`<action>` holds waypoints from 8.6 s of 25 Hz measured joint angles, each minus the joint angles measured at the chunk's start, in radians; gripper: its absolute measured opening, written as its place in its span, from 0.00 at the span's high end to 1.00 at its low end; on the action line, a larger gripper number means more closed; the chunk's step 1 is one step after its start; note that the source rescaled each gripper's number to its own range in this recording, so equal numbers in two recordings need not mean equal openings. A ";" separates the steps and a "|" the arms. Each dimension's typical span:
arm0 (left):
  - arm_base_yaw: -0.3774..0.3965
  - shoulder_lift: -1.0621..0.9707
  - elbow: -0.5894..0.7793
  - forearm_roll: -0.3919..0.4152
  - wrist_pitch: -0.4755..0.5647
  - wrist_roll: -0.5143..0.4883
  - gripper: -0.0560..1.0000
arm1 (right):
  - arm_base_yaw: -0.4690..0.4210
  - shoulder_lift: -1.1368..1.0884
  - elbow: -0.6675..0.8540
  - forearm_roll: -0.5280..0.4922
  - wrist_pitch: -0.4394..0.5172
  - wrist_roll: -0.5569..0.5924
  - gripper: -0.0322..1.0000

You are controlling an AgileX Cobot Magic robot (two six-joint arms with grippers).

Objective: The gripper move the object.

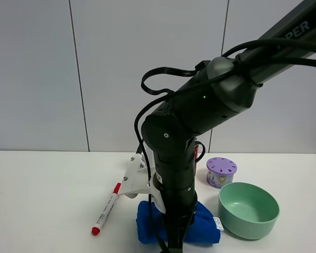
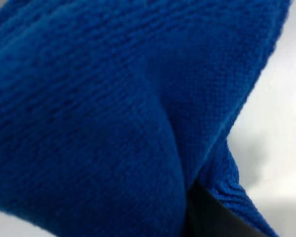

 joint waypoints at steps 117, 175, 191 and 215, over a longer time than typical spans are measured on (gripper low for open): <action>0.000 0.000 0.000 0.000 0.000 0.000 0.00 | -0.737 -0.171 0.013 0.057 -0.232 0.983 0.27; 0.000 0.000 0.000 0.000 0.000 0.000 0.00 | -0.760 -2.108 0.808 0.372 0.272 0.449 0.12; 0.000 0.000 0.000 0.000 0.000 0.000 0.00 | -0.760 -2.108 0.808 0.372 0.268 0.451 0.12; 0.000 0.000 0.000 0.000 0.000 0.000 0.00 | -0.760 -2.108 0.808 0.372 0.268 0.451 0.12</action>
